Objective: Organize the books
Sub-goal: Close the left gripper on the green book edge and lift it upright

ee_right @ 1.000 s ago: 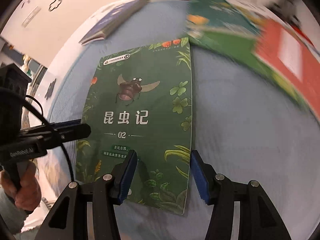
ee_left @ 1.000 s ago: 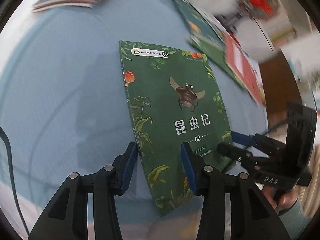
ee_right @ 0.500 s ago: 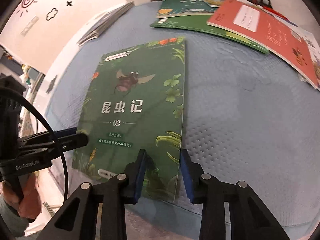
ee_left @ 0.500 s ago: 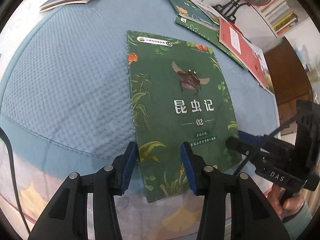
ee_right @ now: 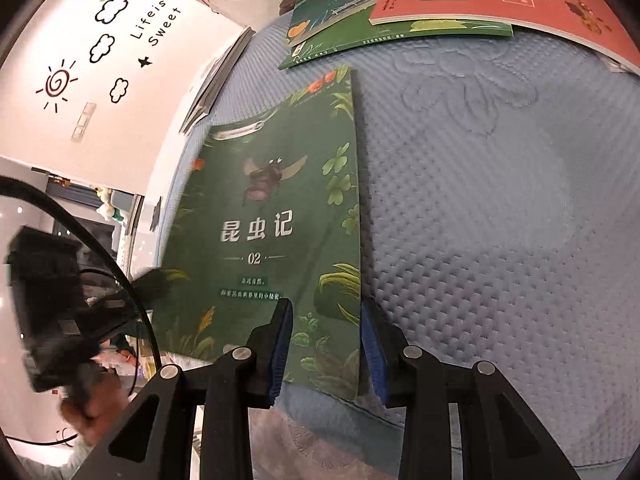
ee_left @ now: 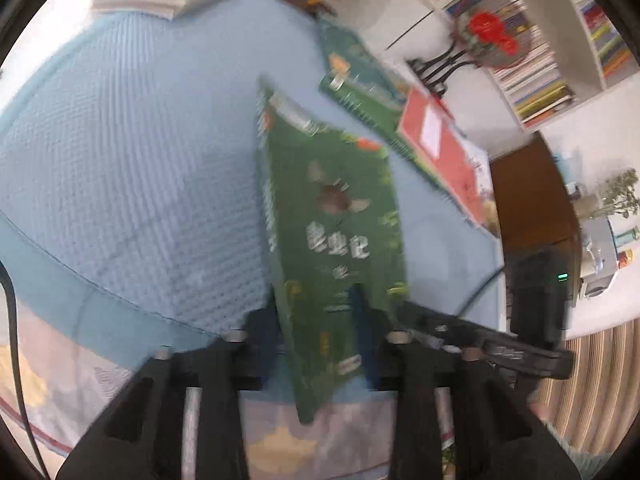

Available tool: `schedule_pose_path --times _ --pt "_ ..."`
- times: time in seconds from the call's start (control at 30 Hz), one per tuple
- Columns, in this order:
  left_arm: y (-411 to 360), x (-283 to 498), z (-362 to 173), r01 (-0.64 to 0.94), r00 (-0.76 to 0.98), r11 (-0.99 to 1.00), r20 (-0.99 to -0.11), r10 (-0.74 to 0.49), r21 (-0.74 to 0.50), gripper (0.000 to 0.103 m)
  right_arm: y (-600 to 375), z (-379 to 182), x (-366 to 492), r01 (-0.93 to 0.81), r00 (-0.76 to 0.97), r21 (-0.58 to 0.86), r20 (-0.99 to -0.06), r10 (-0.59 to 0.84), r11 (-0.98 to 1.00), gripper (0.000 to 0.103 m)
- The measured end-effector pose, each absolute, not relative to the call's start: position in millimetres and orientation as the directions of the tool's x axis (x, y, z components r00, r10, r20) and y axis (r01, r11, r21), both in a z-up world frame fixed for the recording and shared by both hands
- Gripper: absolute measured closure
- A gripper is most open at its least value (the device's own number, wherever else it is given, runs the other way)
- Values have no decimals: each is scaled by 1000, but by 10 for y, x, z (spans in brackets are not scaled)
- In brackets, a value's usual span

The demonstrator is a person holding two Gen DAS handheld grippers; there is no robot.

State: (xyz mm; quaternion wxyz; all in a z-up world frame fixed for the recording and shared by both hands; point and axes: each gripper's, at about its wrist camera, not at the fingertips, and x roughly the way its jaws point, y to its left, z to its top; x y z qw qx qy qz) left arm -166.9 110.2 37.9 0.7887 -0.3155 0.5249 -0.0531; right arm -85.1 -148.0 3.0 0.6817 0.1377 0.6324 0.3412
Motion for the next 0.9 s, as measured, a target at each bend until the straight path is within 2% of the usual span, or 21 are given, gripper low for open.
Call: schedule_pose_path --times 0.17,0.3,0.37,0.4,0.43,0.47,0.57,0.73,0.77,0.8,0.83,0.87,0.9 --pt "983 -1612 211 -272 427 760 -782 -454 -590 86 -1399 15 -759 -300 -77 621 -773 630 724 69" --pt "962 -1559 234 -284 474 617 -667 -575 -734 86 -1362 25 -715 -303 -88 607 -785 613 735 69" --pt "974 -1510 251 -291 495 525 -595 -633 -800 87 -1484 64 -769 -284 -91 628 -770 632 724 58" --pt "959 -1490 272 -286 503 493 -566 -653 -822 87 -1539 78 -758 -271 -89 639 -761 642 720 45" --pt "961 -1502 303 -280 507 465 -541 -671 -840 87 -1602 82 -743 -252 -83 654 -748 658 713 39" --pt "947 -1466 312 -278 510 442 -521 -685 -853 87 -1646 78 -729 -239 -82 669 -736 672 704 37" --pt "932 -1421 296 -291 510 381 -480 -714 -877 87 -1782 -23 -666 -144 -86 742 -668 739 655 35" --pt "1010 -1441 197 -331 522 257 -403 -752 -908 87 -1856 -317 -554 74 -84 880 -463 882 469 35" --pt "1026 -1437 167 -342 522 239 -395 -756 -909 87 -1841 -348 -540 96 -79 892 -435 897 441 36" --pt "1035 -1418 156 -348 516 241 -400 -757 -906 87 -1832 -355 -520 102 -74 899 -420 905 426 42" --pt "1029 -1403 158 -356 496 280 -434 -752 -891 87 -1803 -344 -514 100 -68 908 -402 913 407 53" --pt "1029 -1410 172 -360 478 317 -466 -745 -877 87 -1781 -331 -519 94 -69 910 -399 914 404 59" --pt "1022 -1402 184 -361 464 342 -485 -741 -867 87 -1743 -298 -520 74 -70 906 -411 909 416 71"
